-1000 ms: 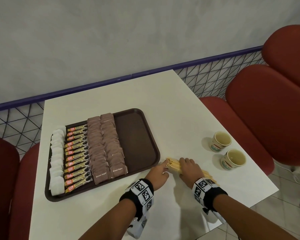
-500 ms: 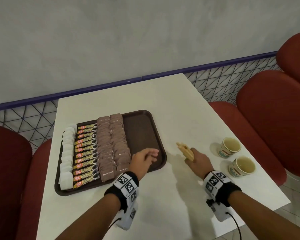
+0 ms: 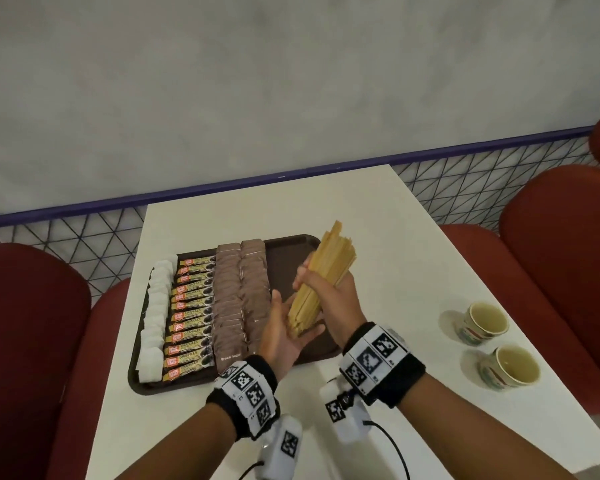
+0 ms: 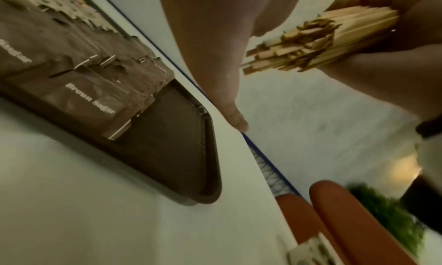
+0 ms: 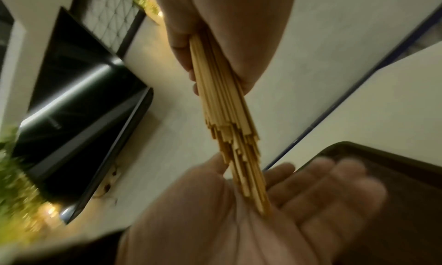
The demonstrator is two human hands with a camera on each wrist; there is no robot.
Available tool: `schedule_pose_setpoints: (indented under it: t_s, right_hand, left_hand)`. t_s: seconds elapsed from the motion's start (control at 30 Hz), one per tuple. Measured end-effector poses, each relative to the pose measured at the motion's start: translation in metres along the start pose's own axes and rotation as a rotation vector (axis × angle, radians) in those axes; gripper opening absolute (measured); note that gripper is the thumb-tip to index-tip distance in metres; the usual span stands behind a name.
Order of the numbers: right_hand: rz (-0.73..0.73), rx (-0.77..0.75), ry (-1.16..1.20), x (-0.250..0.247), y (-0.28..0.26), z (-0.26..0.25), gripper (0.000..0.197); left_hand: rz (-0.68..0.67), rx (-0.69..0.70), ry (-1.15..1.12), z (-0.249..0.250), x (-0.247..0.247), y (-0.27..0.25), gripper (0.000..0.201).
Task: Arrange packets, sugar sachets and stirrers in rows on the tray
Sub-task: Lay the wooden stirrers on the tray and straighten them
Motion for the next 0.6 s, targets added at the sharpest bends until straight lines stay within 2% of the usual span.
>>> schedule_pose_setpoints:
  t_s: [0.1, 0.17, 0.37, 0.5, 0.6]
  right_hand:
    - [-0.087, 0.045, -0.098, 0.02, 0.0, 0.016, 0.016]
    - [-0.118, 0.07, -0.139, 0.027, -0.001, 0.021, 0.019]
    - [-0.115, 0.062, -0.085, 0.032, 0.003, 0.025, 0.019]
    - [-0.108, 0.081, -0.127, 0.031, 0.004, 0.034, 0.02]
    - [-0.098, 0.083, -0.14, 0.023, 0.008, 0.032, 0.018]
  left_hand:
    - [-0.033, 0.01, -0.078, 0.008, 0.005, -0.005, 0.057]
    - [-0.03, 0.007, -0.118, 0.01, 0.002, -0.008, 0.063]
    - [-0.059, 0.005, -0.174, 0.013, -0.002, -0.01, 0.053]
    - [-0.074, -0.048, -0.115, 0.005, -0.003, -0.008, 0.055]
    - [-0.025, -0.037, 0.052, 0.016, -0.017, -0.007, 0.059]
Point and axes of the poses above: each hand's wrist, its own y-axis towards the middle knuckle, its own x-axis out of the palm, z = x × y, the point moved 10 cm from there along y, towards the middle knuckle, and after that the axes turned 11 degrees about x, right-handed, at the moved point
